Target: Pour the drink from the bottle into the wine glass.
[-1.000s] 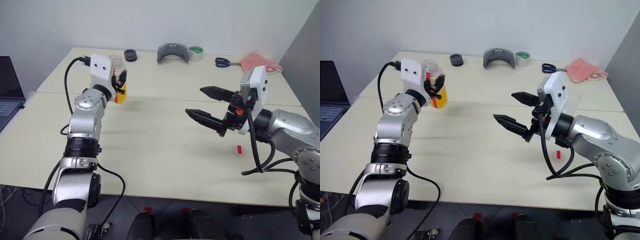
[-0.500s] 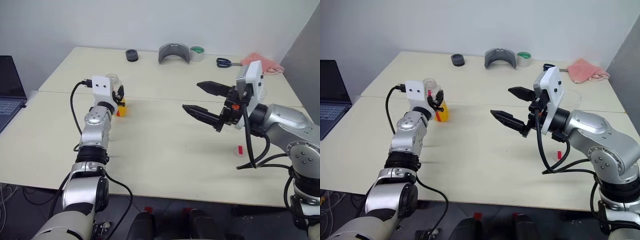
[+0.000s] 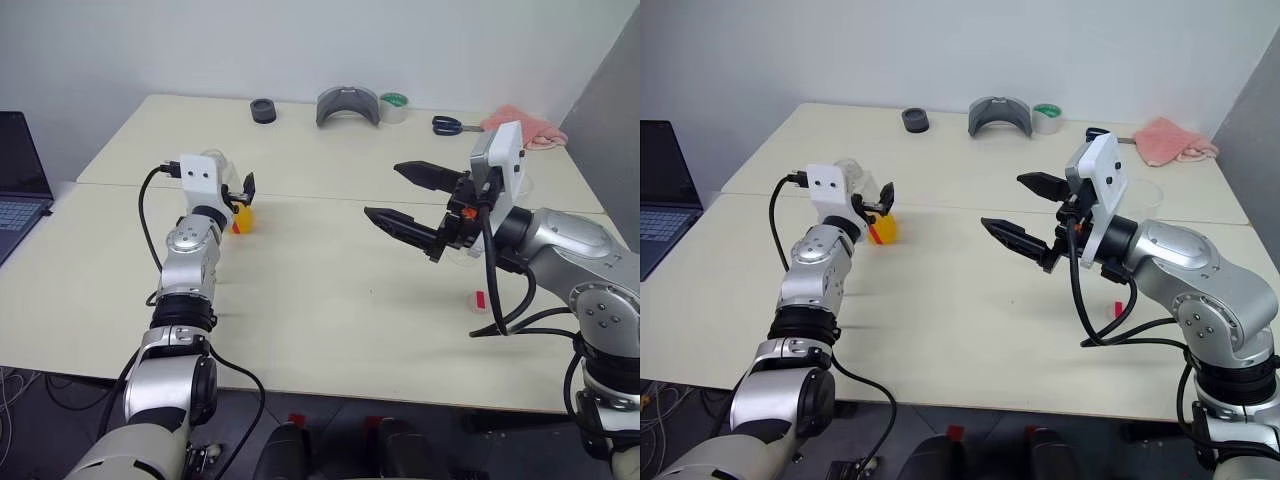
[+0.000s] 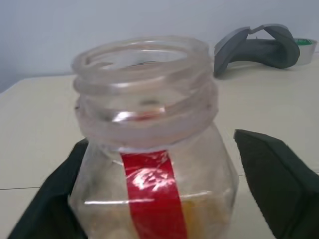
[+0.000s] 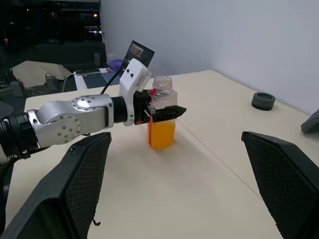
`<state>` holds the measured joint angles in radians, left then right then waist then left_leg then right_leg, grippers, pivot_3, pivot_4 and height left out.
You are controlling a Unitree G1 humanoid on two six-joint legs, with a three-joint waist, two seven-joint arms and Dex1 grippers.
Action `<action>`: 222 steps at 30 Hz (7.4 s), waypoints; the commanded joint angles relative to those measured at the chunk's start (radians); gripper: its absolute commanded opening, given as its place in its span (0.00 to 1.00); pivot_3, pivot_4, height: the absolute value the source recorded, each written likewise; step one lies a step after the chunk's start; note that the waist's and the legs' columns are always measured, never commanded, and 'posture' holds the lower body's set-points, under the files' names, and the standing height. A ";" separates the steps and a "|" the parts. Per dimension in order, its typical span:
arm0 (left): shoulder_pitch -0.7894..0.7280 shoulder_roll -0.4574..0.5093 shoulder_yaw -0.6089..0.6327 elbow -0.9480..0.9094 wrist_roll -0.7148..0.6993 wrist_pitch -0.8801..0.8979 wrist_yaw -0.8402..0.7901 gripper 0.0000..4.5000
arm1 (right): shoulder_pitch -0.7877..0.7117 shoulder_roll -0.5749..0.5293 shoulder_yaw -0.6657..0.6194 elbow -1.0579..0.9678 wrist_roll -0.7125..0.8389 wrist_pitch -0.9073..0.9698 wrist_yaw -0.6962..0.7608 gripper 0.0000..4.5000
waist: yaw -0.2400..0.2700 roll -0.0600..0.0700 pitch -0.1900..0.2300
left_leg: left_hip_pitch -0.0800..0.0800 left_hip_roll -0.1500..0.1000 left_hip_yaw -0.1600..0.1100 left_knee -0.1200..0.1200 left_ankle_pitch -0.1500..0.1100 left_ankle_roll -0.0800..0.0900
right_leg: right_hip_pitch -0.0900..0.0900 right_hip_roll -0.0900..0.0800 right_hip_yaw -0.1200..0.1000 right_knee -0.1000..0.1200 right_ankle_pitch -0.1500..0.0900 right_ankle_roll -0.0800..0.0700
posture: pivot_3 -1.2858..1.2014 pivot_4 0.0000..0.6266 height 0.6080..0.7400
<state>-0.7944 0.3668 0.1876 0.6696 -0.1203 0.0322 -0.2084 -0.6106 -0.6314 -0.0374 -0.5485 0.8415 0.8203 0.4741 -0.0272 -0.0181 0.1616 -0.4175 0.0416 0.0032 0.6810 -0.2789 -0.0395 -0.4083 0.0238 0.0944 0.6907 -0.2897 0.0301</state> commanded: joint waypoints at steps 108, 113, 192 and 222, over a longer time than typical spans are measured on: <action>0.793 0.368 0.146 -1.365 -0.658 0.714 -0.489 1.00 | -0.030 0.399 0.099 0.765 -0.688 -0.612 -0.033 0.02 | -0.055 0.001 0.001 | 0.010 0.006 0.003 -0.003 0.003 -0.001 | 0.002 0.008 0.005 0.007 -0.003 -0.004 | 0.52 0.24 1.00; 0.989 0.303 0.256 -1.458 -0.647 0.681 -0.391 1.00 | -0.083 0.445 0.156 0.854 -0.730 -0.647 0.009 0.02 | -0.043 0.000 0.001 | 0.009 0.005 0.001 -0.004 0.003 -0.001 | 0.002 0.006 0.004 0.006 -0.004 -0.005 | 0.52 0.24 1.00; 0.355 0.163 0.050 -0.441 -0.125 0.174 -0.245 1.00 | 0.316 -0.067 -0.160 -0.313 0.176 0.115 -0.124 0.99 | -0.021 -0.006 0.002 | 0.007 0.005 0.000 -0.005 0.002 -0.001 | 0.003 0.007 0.001 0.003 -0.005 -0.006 | 0.52 0.24 1.00; -0.053 0.114 0.007 0.258 -0.015 -0.201 -0.257 1.00 | 0.278 -0.112 -0.152 -0.315 0.265 0.107 -0.261 0.99 | -0.010 -0.007 0.001 | 0.003 0.003 -0.001 -0.003 0.002 -0.001 | 0.002 0.008 -0.002 0.001 -0.005 -0.005 | 0.52 0.24 1.00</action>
<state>-0.8122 0.4781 0.1999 0.9059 -0.1483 -0.1240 -0.4677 -0.3088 -0.7355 -0.1743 -0.8434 1.0841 0.9442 0.2291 -0.0371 -0.0247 0.1631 -0.4145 0.0450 0.0026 0.6776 -0.2765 -0.0408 -0.4065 0.0313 0.0925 0.6921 -0.2945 0.0247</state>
